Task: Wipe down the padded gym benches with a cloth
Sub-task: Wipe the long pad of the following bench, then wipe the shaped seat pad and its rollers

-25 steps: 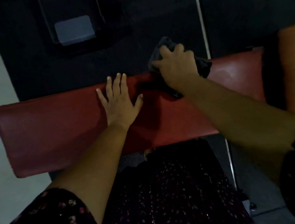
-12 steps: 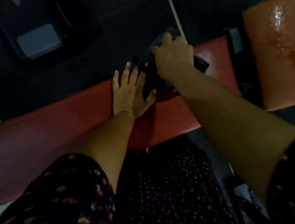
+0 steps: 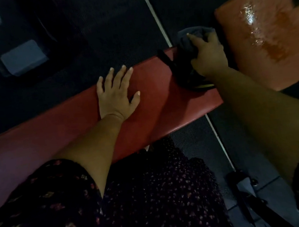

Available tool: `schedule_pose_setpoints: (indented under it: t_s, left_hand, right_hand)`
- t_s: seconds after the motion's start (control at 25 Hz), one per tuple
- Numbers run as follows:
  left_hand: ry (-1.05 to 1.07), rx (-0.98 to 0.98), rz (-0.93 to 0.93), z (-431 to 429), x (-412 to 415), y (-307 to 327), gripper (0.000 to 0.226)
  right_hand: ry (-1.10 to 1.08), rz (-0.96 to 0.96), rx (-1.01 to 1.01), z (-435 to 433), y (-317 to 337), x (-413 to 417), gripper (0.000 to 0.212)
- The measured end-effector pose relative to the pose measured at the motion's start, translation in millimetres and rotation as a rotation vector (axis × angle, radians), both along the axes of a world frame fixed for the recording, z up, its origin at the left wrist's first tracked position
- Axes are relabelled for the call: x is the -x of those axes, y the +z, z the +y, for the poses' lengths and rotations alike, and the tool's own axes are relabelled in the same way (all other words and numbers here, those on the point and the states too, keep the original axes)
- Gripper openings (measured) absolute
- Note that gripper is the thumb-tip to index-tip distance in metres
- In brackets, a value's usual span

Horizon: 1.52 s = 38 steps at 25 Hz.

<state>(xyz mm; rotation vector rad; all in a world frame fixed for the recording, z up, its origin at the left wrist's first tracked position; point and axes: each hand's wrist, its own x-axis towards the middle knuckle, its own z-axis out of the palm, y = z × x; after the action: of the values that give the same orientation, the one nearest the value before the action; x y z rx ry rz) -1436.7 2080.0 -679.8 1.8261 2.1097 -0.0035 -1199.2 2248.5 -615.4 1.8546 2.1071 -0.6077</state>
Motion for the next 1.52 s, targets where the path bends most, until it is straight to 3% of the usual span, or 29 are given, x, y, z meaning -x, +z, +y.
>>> schedule_pose_setpoints:
  t_s: [0.08, 0.32, 0.52, 0.72, 0.84, 1.04, 1.2, 1.52]
  left_hand:
    - [0.003, 0.035, -0.007, 0, 1, 5, 0.072]
    - [-0.019, 0.187, -0.263, 4, 17, 35, 0.076]
    - [-0.173, 0.24, -0.255, -28, 72, 109, 0.078]
    - [-0.137, 0.229, -0.223, -43, 125, 215, 0.075]
    - [-0.127, 0.145, -0.21, -68, 147, 275, 0.058]
    - [-0.142, 0.23, -0.133, -114, 171, 343, 0.067]
    - [-0.169, 0.11, -0.115, -120, 174, 413, 0.067]
    - [-0.265, -0.088, -0.054, -106, 161, 524, 0.066]
  right_hand:
    - [0.055, 0.06, 0.038, -4, 3, -12, 0.073]
    - [-0.05, -0.078, -0.029, -55, 9, 7, 0.068]
    - [0.187, -0.087, 0.269, -93, 61, 54, 0.062]
    - [0.285, 0.147, 0.122, -138, 168, 120, 0.057]
    - [0.357, 0.247, 0.101, -167, 225, 136, 0.062]
    - [0.488, 0.007, 0.129, -204, 316, 135, 0.066]
    - [0.53, -0.178, 0.013, -222, 375, 136, 0.056]
    - [0.331, -0.104, -0.261, -235, 480, 89, 0.069]
